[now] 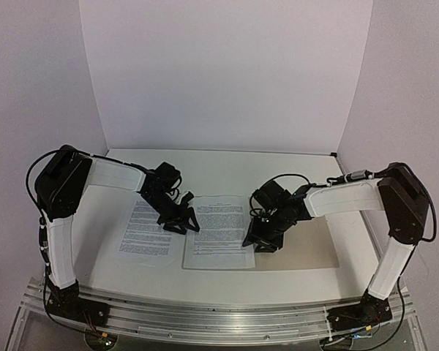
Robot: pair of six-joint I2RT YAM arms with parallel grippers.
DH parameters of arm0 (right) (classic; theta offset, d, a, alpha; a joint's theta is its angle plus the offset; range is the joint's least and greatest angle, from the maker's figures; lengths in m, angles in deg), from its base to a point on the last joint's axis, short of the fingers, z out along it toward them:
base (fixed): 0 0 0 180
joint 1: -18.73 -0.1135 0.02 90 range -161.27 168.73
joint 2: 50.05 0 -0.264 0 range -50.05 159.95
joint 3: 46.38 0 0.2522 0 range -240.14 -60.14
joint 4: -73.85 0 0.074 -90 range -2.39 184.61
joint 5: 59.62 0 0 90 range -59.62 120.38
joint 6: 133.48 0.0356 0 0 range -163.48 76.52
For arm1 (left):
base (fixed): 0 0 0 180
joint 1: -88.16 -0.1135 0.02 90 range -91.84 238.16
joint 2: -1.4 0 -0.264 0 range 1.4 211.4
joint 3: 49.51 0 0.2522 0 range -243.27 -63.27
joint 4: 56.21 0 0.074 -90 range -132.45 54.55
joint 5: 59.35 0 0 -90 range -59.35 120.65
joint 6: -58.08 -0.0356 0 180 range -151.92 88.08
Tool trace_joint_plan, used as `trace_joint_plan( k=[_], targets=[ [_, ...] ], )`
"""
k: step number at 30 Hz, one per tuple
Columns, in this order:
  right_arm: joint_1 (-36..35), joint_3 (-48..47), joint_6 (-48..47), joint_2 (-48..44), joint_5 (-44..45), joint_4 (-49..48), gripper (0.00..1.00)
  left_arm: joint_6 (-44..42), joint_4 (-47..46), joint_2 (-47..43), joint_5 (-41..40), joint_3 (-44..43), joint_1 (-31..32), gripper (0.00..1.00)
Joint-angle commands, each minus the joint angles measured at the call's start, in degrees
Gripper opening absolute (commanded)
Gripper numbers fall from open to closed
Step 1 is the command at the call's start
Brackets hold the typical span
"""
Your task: Put the files into the folder
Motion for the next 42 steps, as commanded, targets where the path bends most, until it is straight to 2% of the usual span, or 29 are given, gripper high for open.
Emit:
trace_joint_plan(
  k=[1,4,8,11,16,20,23,27,34,42],
  targets=[
    [-0.3,-6.6,-4.3,-3.9,6.1,11.0,0.52,-2.2,3.4,-2.3,-4.9,0.4,0.2,0.57],
    [0.4,-7.5,-5.8,-6.0,8.4,13.9,0.53,-3.5,4.1,-3.9,-5.6,-0.3,0.2,0.57],
    [3.8,-5.1,-6.5,-8.6,7.7,14.7,0.43,-6.9,6.2,-5.9,-6.0,-2.4,0.2,0.57],
    [7.1,-3.2,-7.5,-10.2,6.5,14.2,0.40,-10.8,7.6,-7.0,-6.0,-4.8,0.3,0.58],
    [11.7,1.0,-10.5,-10.5,-1.9,6.8,0.36,-20.2,8.1,-6.0,-6.9,-12.3,1.2,0.60],
    [14.9,4.3,-13.3,-9.8,-5.3,2.3,0.36,-26.0,7.4,-0.6,-10.3,-21.2,6.3,0.61],
    [15.7,4.8,-15.6,-8.4,-6.8,0.9,0.34,-25.4,5.6,4.7,-9.6,-27.1,9.5,0.61],
    [16.7,5.3,-17.8,-6.6,-9.9,-1.2,0.25,-20.7,2.9,12.4,-8.1,-34.0,11.7,0.60],
    [18.7,4.3,-22.4,-3.3,-15.8,-2.3,0.22,-16.5,1.7,21.4,-9.9,-43.0,14.4,0.58],
    [18.7,3.1,-25.8,-1.1,-13.8,-1.7,0.15,-16.4,2.7,23.6,-13.7,-45.0,15.6,0.55]
  ],
)
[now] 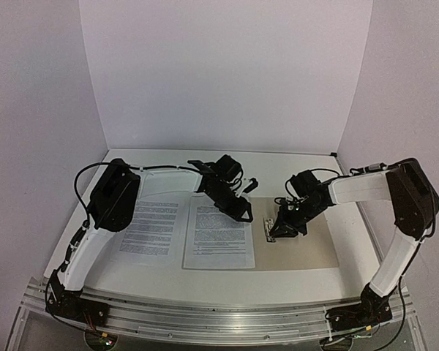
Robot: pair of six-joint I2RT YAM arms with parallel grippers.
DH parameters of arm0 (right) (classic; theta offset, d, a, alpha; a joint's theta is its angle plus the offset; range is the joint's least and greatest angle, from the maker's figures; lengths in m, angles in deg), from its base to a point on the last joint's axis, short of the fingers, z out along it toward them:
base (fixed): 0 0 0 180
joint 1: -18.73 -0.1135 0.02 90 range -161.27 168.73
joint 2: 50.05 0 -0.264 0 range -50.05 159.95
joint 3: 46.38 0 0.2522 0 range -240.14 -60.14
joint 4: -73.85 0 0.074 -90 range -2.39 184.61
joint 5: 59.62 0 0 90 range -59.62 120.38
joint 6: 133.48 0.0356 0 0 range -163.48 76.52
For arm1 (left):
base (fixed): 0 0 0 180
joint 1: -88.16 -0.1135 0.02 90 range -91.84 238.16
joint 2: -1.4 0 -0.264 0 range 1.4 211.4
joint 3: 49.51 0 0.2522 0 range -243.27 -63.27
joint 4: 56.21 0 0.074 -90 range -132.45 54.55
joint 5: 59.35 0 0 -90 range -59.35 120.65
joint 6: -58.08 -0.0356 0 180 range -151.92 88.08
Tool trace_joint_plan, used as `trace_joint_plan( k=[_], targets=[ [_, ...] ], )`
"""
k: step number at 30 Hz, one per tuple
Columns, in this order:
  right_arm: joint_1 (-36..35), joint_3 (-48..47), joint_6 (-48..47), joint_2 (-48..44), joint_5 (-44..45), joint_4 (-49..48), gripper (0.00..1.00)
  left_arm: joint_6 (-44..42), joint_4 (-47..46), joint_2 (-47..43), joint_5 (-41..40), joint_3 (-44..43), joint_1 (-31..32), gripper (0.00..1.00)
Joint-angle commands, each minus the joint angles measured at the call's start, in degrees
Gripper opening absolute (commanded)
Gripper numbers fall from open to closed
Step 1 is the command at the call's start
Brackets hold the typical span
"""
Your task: Put the files into the folder
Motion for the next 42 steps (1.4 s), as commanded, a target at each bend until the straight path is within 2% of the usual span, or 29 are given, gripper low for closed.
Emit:
trace_joint_plan(
  k=[1,18,28,42],
  targets=[
    [0.0,-2.2,-3.4,1.3,-1.2,-0.3,0.15,1.2,0.1,-0.5,-2.7,-2.9,1.1,0.55],
    [0.0,-0.4,-3.2,4.9,-0.5,-0.3,0.11,6.9,-0.1,-1.3,-1.8,5.2,1.9,0.53],
    [0.0,3.7,-2.6,6.7,3.0,-0.1,0.01,7.7,-0.1,-1.0,-3.1,7.8,1.8,0.53],
    [0.8,9.0,-1.5,9.4,8.6,-0.1,0.06,6.7,0.0,-1.8,-6.3,11.8,1.8,0.53]
  ],
)
